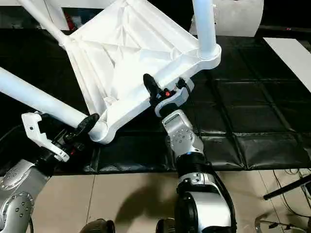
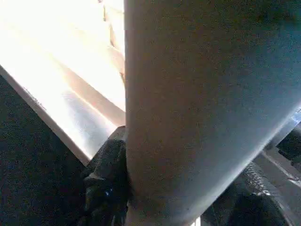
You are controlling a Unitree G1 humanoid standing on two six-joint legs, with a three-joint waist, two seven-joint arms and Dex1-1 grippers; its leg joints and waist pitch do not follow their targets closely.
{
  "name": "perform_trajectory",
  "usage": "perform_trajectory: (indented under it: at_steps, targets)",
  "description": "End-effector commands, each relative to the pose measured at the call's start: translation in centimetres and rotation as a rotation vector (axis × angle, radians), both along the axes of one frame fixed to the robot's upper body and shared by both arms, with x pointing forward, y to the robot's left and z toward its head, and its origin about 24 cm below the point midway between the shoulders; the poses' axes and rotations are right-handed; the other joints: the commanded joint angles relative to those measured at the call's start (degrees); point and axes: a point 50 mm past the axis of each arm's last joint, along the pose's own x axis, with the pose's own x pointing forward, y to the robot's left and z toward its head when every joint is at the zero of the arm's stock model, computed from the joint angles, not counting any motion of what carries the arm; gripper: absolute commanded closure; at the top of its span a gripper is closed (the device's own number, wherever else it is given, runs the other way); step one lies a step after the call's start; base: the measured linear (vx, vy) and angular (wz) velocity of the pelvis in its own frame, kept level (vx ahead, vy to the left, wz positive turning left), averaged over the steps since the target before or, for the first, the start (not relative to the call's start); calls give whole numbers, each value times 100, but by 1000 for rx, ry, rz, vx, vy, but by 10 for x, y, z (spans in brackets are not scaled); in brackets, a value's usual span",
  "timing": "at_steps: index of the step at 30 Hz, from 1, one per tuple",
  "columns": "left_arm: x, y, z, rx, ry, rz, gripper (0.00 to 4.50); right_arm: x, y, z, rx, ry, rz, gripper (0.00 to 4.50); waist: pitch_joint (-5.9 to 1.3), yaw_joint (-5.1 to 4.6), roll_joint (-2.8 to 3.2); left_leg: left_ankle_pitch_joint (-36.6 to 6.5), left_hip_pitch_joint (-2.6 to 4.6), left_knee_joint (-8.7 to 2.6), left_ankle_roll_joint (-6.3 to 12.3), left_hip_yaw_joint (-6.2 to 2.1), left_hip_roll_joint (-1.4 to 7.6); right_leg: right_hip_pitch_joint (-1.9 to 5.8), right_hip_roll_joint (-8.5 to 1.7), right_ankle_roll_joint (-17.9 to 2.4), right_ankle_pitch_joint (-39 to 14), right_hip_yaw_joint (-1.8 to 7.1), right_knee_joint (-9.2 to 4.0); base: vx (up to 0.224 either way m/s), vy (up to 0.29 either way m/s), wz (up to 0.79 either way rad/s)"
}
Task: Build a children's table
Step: Flip table
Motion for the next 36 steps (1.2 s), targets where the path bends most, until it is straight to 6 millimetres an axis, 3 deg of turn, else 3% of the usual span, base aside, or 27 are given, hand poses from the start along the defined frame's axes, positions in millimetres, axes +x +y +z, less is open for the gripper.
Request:
perform_trajectory:
  at_steps: [1,13,18,19,22,23,28,29,31,36]
  targets:
    - [-9,-19,1,-54,-30,-171,182,2,-9,25,63,-106,-101,238,-424,15,63,247,97,-359,754,-81,364,389,-469,-1641,562,328,-261,0,0,0]
    - [-7,-21,-2,-14,-31,-181,182,2,-11,26,69,-111,-109,238,-420,22,70,224,106,-363,727,-80,364,385,-467,-1625,531,327,-264,0,0,0]
    - [5,-14,-16,148,-4,-85,182,1,-11,26,64,-112,-108,238,-412,44,63,162,125,-372,731,-79,371,376,-474,-1546,376,332,-291,0,0,0]
    - [8,-16,-18,173,-20,-102,182,1,-12,26,78,-111,-113,239,-420,51,28,160,130,-372,723,-71,370,374,-470,-1524,359,335,-291,0,0,0]
    - [12,-20,-16,136,-48,-114,182,1,-16,25,123,-103,-127,240,-418,92,46,170,134,-379,675,-68,372,368,-480,-1520,347,338,-285,0,0,0]
    - [14,-22,-17,131,-49,-126,173,0,-19,22,130,-97,-134,242,-420,92,26,179,135,-377,675,-64,373,370,-483,-1513,359,341,-285,0,0,0]
    - [18,-28,-38,226,-13,-190,123,-5,-31,5,87,-62,-161,246,-430,118,58,290,119,-368,718,-76,357,377,-487,-1459,497,337,-272,0,0,0]
    - [18,-28,-38,227,-13,-191,110,-5,-31,5,87,-62,-161,246,-419,132,103,282,128,-365,716,-76,358,363,-488,-1435,493,338,-281,0,0,0]
    - [17,-25,-46,254,2,-204,92,-7,-34,3,85,-60,-167,246,-428,118,65,216,123,-377,691,-82,375,384,-501,-1475,531,338,-275,0,0,0]
    - [16,-24,-48,247,-5,-210,49,-8,-35,4,88,-61,-171,246,-389,103,79,-116,118,-408,535,-72,382,379,-516,-1514,119,347,-319,0,0,0]
